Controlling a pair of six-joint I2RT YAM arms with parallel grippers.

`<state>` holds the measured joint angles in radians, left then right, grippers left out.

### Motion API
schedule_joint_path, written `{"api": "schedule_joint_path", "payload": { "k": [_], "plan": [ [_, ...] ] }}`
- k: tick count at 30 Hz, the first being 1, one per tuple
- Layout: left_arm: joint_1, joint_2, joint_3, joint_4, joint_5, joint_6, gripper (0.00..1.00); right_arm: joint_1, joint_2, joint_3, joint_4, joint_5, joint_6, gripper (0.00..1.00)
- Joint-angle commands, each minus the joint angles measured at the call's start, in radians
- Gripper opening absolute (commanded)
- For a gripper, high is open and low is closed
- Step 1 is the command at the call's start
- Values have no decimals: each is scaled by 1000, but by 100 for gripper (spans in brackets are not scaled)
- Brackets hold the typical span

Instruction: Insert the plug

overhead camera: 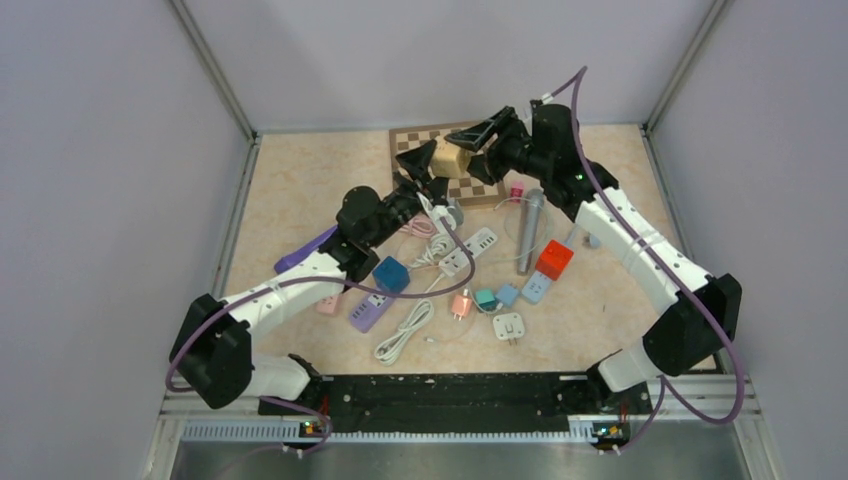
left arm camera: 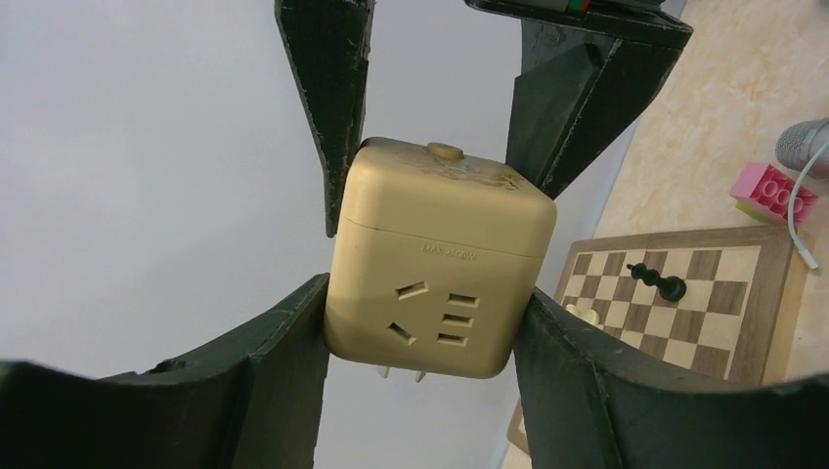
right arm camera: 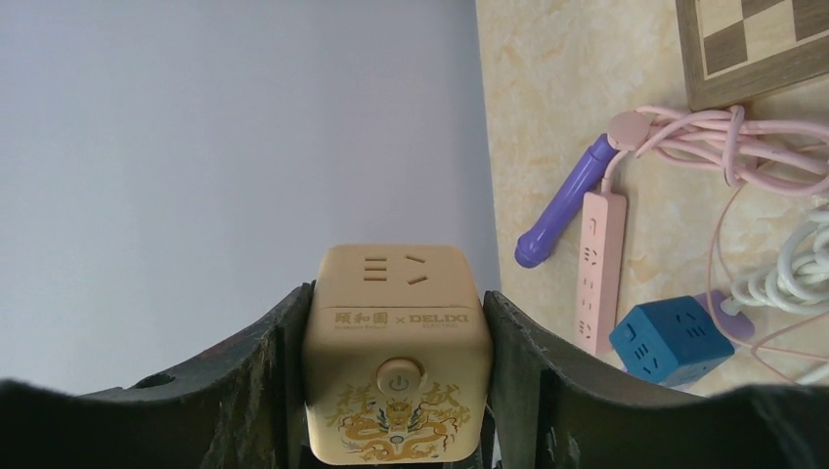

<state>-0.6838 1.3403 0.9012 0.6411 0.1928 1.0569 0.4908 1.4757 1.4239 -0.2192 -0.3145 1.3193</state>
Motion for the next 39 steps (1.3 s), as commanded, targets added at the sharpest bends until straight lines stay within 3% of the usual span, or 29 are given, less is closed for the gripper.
{"api": "schedule_joint_path", "payload": {
  "k": [1,2,3,4,9,12,16,19,22,30,35,39],
  "plan": [
    [-11,-13,26,83,-59,-126,67,18,6,96,-48,11,-149,2],
    [-12,-19,17,84,-57,-141,88,18,5,114,-74,17,-173,0],
    [-13,-29,7,83,-57,-158,97,18,3,126,-95,25,-197,0],
    [-14,-36,0,73,-56,-176,99,15,2,136,-117,31,-224,0],
    [-15,-112,-36,-19,-37,-333,99,-48,-21,168,-251,58,-412,0],
    [-15,-191,-81,-37,-42,-527,99,-104,-37,175,-330,35,-604,0],
    [-13,-286,-98,-127,-170,-799,99,-124,-47,174,-477,-23,-952,0],
    [-13,-333,-81,-251,-298,-915,99,-125,-26,180,-640,-85,-1195,0],
    [-13,-384,-109,-290,-338,-946,99,-126,-10,164,-800,-96,-1359,0],
    [-12,-460,-178,-303,-356,-963,99,-121,-127,-30,-836,-47,-1542,0],
    [-12,-474,-189,-324,-376,-953,99,-119,-202,-183,-746,20,-1633,0],
    [-11,-491,-210,-327,-381,-948,99,-118,-235,-288,-720,-75,-1746,0]
  ]
}}
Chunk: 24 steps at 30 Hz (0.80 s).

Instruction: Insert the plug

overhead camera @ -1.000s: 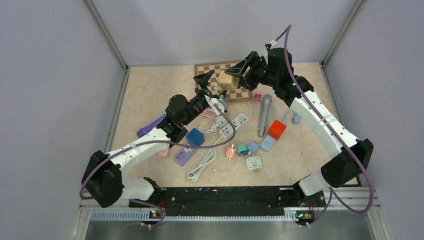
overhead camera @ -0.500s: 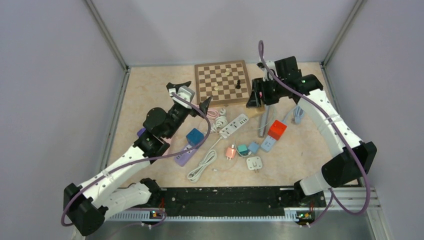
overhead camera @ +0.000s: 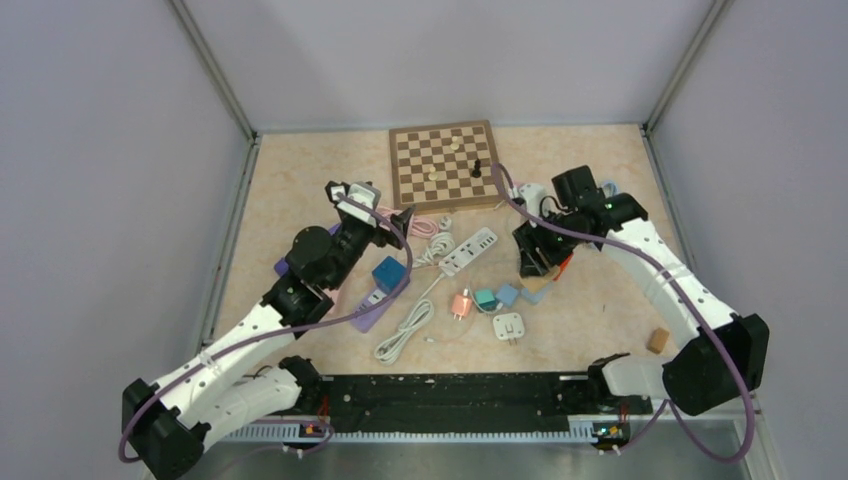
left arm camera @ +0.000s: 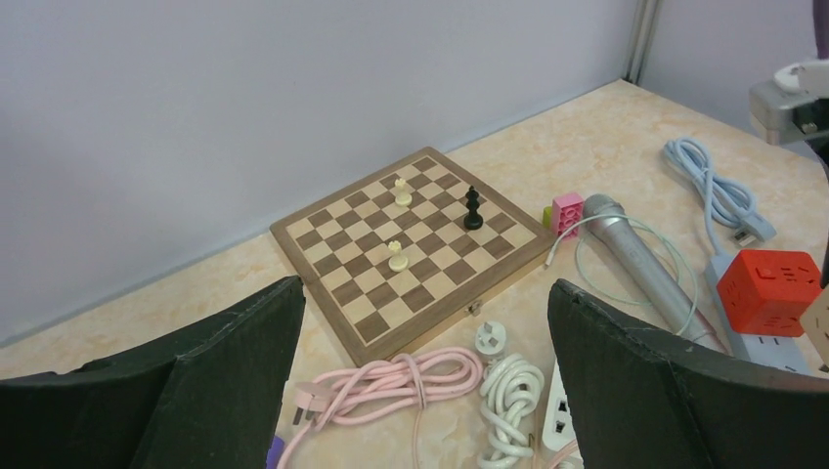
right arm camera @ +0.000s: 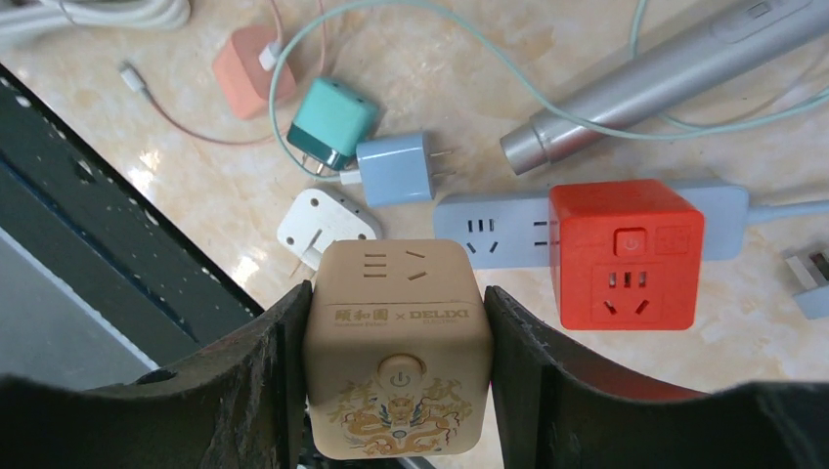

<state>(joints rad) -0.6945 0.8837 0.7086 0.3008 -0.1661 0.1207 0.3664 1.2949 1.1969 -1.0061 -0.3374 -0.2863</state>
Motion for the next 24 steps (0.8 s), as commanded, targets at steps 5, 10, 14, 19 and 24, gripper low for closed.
{"api": "schedule_joint_path", "payload": {
  "k": [5,10,14,19,24],
  "plan": [
    [-1,-53,-47,15,-28,-16,99,5,-98,-159,137,-20,-218,0],
    [-1,-60,-63,20,-28,-24,99,6,-110,-231,239,65,-247,0],
    [-1,-58,-67,17,-31,-20,99,6,-91,-265,288,85,-245,0],
    [-1,-60,-78,26,-17,-15,99,-12,-59,-277,362,73,-237,0],
    [-1,-61,-81,23,-7,-6,99,-34,-16,-257,312,35,-281,0]
  ]
}}
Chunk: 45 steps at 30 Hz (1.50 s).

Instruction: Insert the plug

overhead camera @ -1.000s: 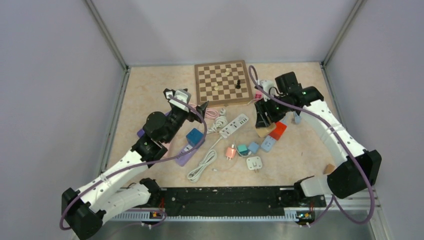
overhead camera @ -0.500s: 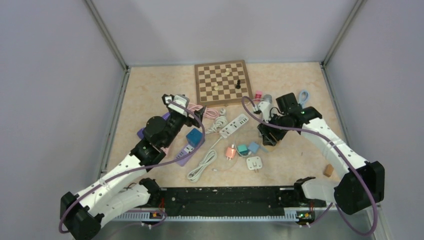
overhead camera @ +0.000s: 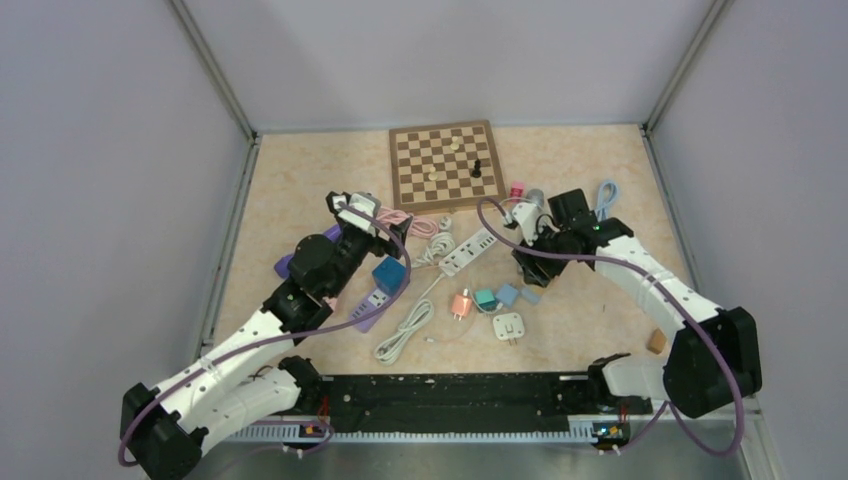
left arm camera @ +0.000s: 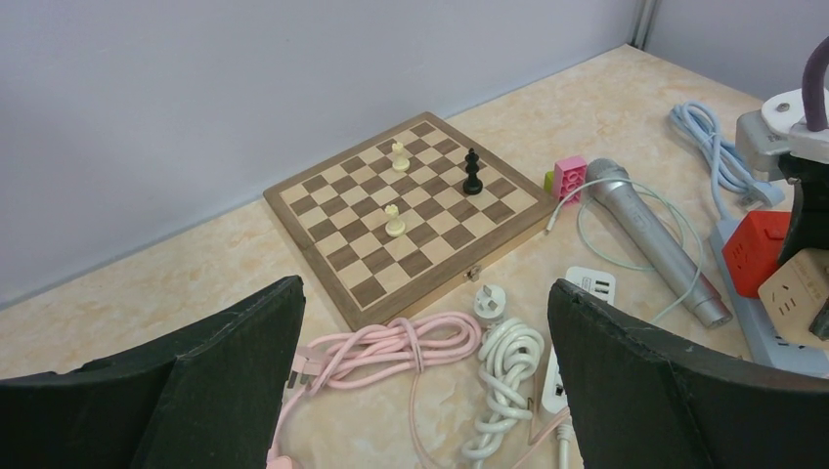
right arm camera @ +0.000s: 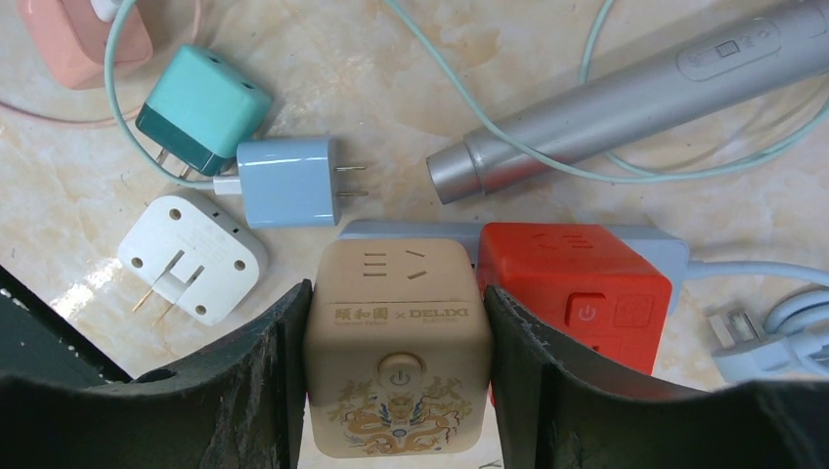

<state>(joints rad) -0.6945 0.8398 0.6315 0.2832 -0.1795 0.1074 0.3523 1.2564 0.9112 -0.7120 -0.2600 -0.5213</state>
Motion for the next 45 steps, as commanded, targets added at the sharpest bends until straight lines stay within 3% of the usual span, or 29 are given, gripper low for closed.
{"api": "schedule_joint_path", "payload": {
  "k": [1,18,26,36,45],
  "plan": [
    [1,-20,-7,41,2,10,99,-23,26,34,3,-46,-54,0],
    [4,17,-2,66,-4,52,99,-47,76,42,-14,4,-31,0],
    [7,15,-17,70,-8,51,99,-46,43,-33,21,15,-59,0],
    [10,23,-23,84,4,54,99,-47,7,-51,33,155,-147,0],
    [11,2,-38,90,13,60,99,-62,108,-9,-24,14,-229,0]
  ]
}}
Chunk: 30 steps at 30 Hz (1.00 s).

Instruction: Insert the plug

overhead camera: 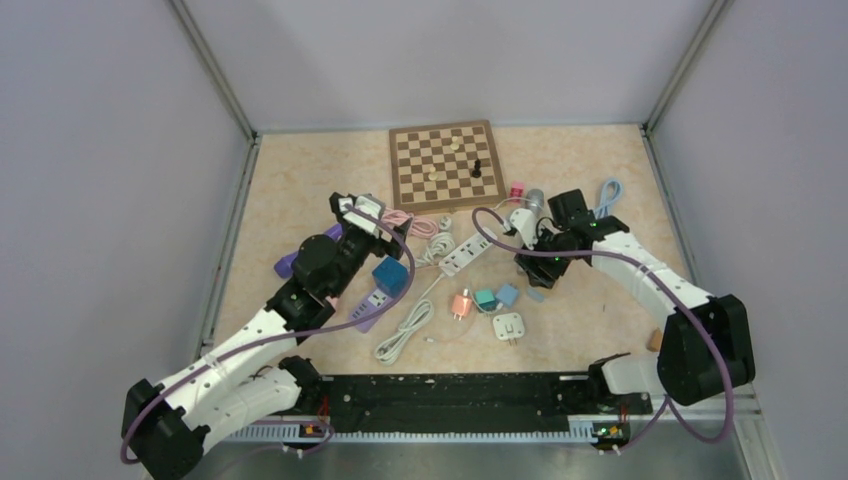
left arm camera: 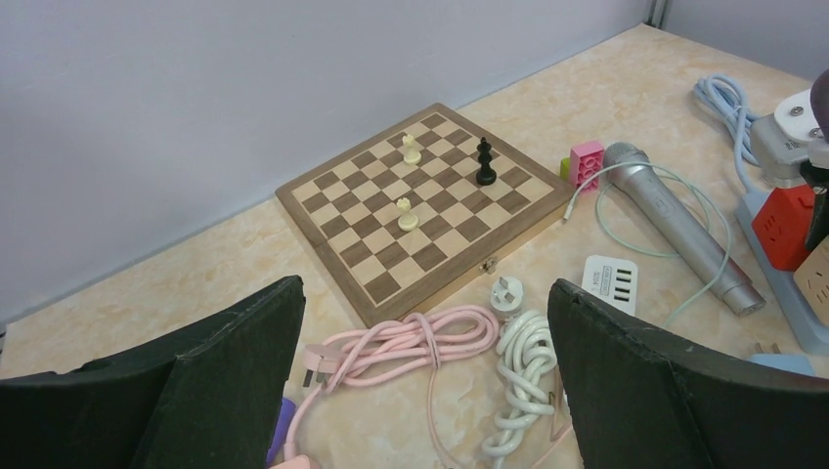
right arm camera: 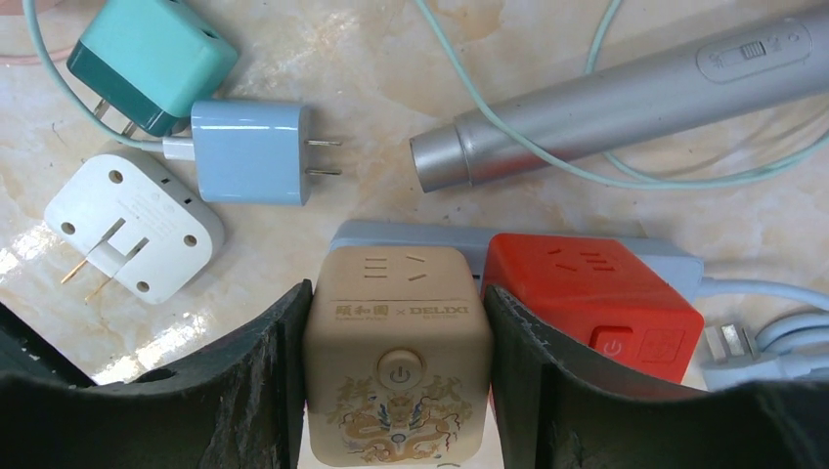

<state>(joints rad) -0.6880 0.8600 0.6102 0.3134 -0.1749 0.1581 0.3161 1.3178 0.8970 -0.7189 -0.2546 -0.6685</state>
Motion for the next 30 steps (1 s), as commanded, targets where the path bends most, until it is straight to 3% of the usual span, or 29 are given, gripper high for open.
{"api": "schedule_joint_path", "payload": {
  "k": [1,8,16,30],
  "plan": [
    [5,-22,-21,61,7,10,99,-25,51,-3,-11,10,-84,0],
    [8,-35,-40,75,4,17,99,-41,42,-101,0,49,-118,0],
    [16,-40,-40,83,8,25,99,-196,-171,-238,69,-38,-154,0],
    [19,-56,-55,83,21,26,99,-212,-53,-301,113,-64,-208,0]
  ]
}}
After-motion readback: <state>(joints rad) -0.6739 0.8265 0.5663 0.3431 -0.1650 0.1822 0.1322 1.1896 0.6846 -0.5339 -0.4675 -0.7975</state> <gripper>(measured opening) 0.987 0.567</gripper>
